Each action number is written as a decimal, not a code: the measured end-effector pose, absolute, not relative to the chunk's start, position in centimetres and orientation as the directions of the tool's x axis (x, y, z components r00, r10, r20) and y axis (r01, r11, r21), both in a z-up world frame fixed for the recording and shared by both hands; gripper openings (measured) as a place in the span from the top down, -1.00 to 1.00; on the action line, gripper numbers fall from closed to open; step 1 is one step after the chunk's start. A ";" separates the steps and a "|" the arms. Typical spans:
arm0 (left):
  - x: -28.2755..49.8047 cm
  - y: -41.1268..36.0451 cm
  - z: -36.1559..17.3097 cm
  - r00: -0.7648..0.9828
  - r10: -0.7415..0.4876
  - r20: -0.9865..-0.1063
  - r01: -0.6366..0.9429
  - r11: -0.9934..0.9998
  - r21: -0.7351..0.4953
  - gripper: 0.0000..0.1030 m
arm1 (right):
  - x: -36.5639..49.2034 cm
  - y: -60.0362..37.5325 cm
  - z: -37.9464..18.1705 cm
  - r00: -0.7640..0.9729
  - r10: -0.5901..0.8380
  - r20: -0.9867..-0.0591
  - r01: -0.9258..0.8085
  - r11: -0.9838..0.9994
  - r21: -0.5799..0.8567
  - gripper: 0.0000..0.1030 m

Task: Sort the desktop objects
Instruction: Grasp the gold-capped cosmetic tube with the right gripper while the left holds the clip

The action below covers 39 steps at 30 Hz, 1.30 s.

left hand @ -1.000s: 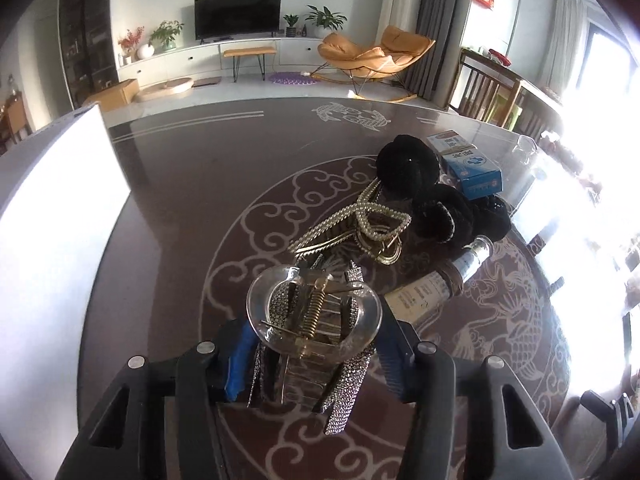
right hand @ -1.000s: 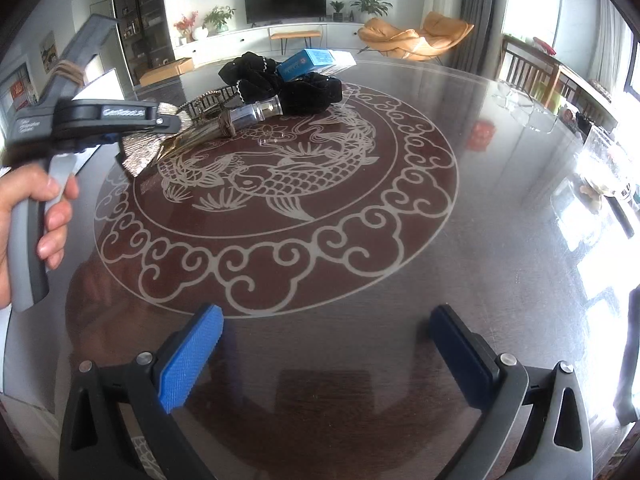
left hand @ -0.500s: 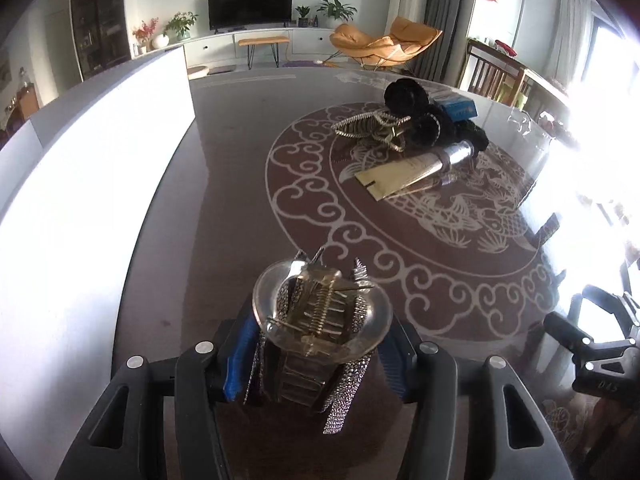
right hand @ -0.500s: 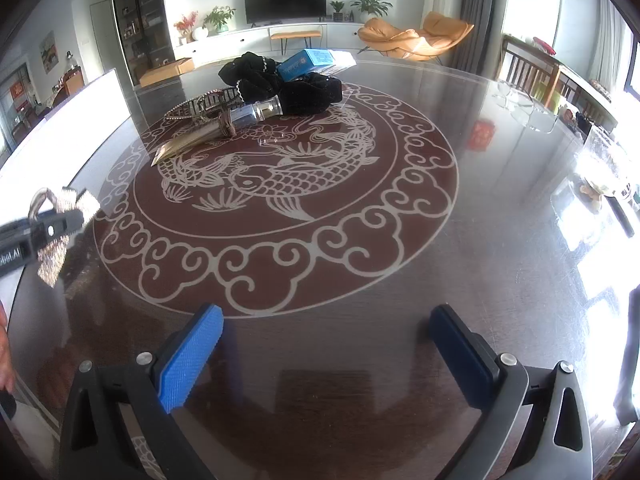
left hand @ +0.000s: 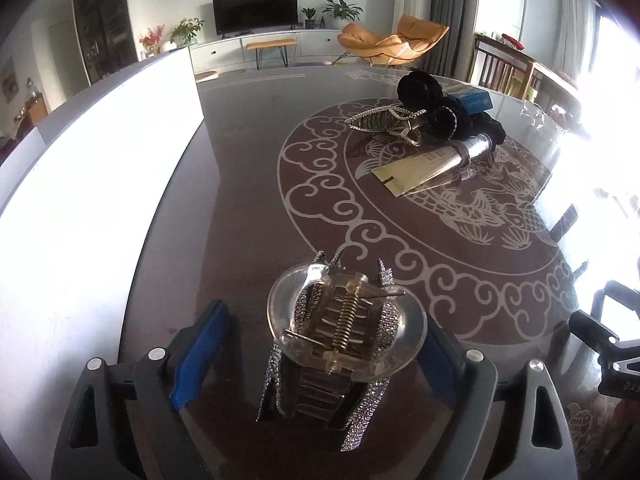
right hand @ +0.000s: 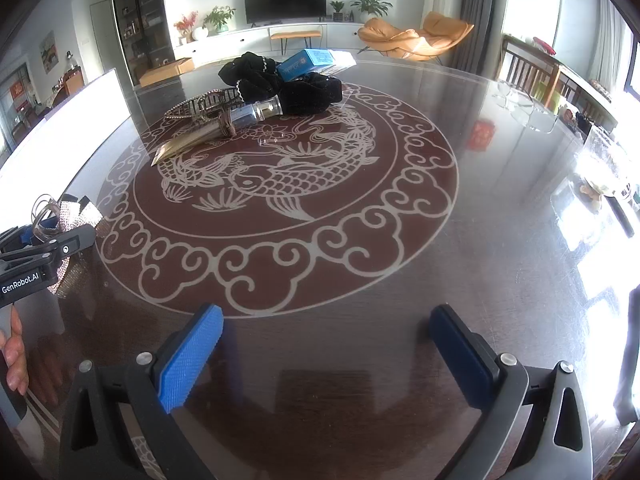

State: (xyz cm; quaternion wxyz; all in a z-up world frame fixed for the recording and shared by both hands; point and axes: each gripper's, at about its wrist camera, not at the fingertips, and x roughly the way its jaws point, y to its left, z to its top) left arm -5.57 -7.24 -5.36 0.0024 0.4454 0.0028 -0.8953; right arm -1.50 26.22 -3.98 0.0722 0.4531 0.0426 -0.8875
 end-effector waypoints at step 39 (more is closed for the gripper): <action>-5.4 -7.1 -5.5 -0.582 -0.011 -0.813 0.014 -1.000 0.003 -0.98 | -9.9 22.2 -1.8 -0.521 -0.344 -0.781 0.327 -0.926 0.189 0.59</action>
